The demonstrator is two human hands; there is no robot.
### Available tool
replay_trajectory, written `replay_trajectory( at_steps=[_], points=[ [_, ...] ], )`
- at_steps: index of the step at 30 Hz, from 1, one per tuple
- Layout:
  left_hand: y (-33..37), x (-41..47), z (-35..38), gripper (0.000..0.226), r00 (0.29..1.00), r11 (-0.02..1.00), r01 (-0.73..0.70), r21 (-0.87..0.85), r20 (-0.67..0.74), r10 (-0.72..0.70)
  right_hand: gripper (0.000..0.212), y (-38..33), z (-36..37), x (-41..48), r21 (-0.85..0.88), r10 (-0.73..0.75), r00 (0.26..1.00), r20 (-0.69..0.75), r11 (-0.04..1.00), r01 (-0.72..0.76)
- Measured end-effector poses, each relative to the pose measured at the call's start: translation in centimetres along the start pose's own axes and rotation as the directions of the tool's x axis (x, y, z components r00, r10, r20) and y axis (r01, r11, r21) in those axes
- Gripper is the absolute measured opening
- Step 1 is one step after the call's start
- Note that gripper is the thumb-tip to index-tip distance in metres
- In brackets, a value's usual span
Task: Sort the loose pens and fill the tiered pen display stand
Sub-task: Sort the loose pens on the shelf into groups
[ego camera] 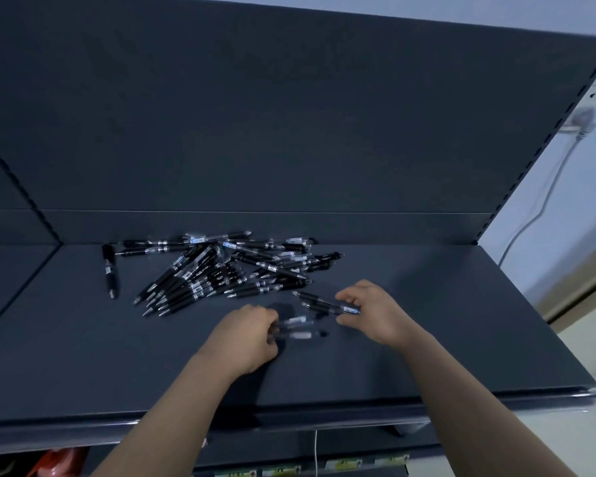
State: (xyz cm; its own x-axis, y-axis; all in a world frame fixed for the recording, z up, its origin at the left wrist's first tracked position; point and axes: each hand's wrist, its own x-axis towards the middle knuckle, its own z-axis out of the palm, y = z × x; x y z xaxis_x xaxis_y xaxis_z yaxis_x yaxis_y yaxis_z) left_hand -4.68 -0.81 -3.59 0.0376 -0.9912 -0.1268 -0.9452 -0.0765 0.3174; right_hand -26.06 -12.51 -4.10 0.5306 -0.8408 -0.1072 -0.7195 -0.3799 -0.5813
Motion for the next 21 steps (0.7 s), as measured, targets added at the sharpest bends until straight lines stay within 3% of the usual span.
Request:
replay_trajectory(
  at_steps=[5,10,16,21],
  points=[
    [-1.6,0.0,0.1,0.007,1.000,0.999,0.013,-0.039,-0.024,-0.014,0.017,-1.5,0.5,0.5,-0.161,-0.007,0.998,0.063,0.987,0.017],
    [-3.4,-0.3,0.1,0.028,0.996,0.984,0.074,-0.161,-0.041,-0.081,0.007,-1.1,0.3,0.3,-0.339,0.008,0.992,0.129,0.940,0.037],
    [-6.3,0.8,-2.1,0.027,0.976,0.956,0.069,-0.284,-0.180,-0.123,0.018,-2.2,-0.2,2.5,-0.006,0.075,0.997,-0.004,0.997,-0.075],
    [-8.6,3.1,-4.4,0.022,0.939,0.935,0.104,-0.340,-0.277,-0.205,0.030,-4.2,-0.1,6.1,-0.010,0.034,0.991,-0.128,0.999,-0.035]
  ],
)
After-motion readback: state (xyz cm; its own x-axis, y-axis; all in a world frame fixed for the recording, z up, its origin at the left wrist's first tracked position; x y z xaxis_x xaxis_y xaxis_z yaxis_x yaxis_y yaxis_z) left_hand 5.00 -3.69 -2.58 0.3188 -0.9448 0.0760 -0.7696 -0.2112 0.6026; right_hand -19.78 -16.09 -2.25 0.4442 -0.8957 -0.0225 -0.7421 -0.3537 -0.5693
